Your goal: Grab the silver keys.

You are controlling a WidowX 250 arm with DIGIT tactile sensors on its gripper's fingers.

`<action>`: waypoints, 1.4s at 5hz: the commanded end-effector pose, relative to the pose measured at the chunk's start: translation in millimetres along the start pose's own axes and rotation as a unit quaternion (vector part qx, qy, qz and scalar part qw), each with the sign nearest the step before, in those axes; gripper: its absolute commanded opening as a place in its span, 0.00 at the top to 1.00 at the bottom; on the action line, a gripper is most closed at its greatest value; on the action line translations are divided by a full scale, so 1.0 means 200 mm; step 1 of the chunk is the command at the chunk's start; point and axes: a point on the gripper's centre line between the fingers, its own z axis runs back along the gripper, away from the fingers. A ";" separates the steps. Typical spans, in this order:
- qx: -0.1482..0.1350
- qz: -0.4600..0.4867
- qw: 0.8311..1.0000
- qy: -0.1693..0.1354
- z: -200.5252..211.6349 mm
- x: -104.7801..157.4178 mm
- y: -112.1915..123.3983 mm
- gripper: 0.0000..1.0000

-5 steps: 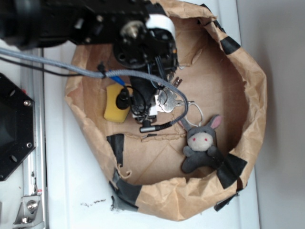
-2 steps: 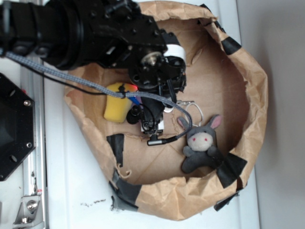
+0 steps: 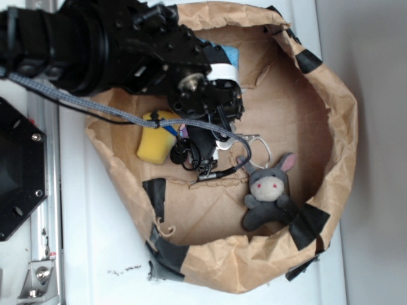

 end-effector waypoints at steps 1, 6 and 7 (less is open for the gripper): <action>0.007 0.003 1.000 -0.016 0.01 0.03 -0.02 1.00; -0.097 0.207 0.969 0.096 0.69 0.06 -0.10 1.00; -0.103 0.179 0.977 0.051 0.94 0.04 -0.17 1.00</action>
